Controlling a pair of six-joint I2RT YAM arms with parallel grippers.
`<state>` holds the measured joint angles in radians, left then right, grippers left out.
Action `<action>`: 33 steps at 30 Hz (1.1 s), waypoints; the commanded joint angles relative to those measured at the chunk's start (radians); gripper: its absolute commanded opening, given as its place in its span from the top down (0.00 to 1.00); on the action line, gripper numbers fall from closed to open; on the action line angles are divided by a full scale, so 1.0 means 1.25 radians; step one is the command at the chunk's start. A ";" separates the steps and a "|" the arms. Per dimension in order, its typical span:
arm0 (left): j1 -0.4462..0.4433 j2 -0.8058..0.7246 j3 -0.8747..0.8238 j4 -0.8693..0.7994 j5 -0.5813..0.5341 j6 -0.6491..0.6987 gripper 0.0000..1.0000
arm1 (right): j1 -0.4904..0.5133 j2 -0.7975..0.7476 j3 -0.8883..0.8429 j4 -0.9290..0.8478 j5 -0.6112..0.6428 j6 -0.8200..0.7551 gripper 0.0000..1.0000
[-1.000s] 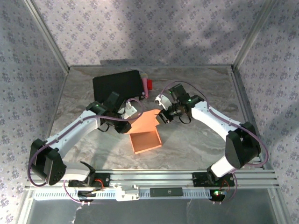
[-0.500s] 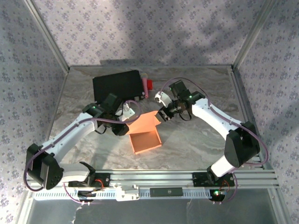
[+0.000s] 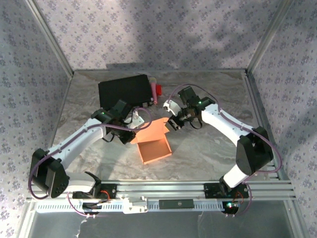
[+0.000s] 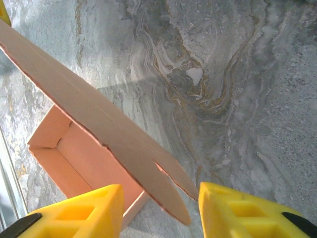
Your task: Fold the paper box
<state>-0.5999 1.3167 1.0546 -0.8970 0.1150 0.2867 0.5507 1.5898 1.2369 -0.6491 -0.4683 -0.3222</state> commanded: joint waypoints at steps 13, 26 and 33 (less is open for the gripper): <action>-0.017 0.013 0.029 0.010 -0.052 -0.005 0.89 | 0.031 0.016 0.021 0.006 0.032 -0.016 0.77; -0.032 0.071 0.094 0.005 -0.107 -0.109 0.89 | 0.050 -0.007 -0.008 0.021 0.089 0.028 0.90; -0.061 0.099 0.132 0.042 -0.156 -0.231 0.89 | 0.080 -0.011 0.010 0.068 0.139 0.163 1.00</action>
<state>-0.6575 1.4277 1.1744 -0.8871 -0.0475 0.0906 0.6159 1.6039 1.2327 -0.6132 -0.3149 -0.2218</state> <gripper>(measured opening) 0.110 0.063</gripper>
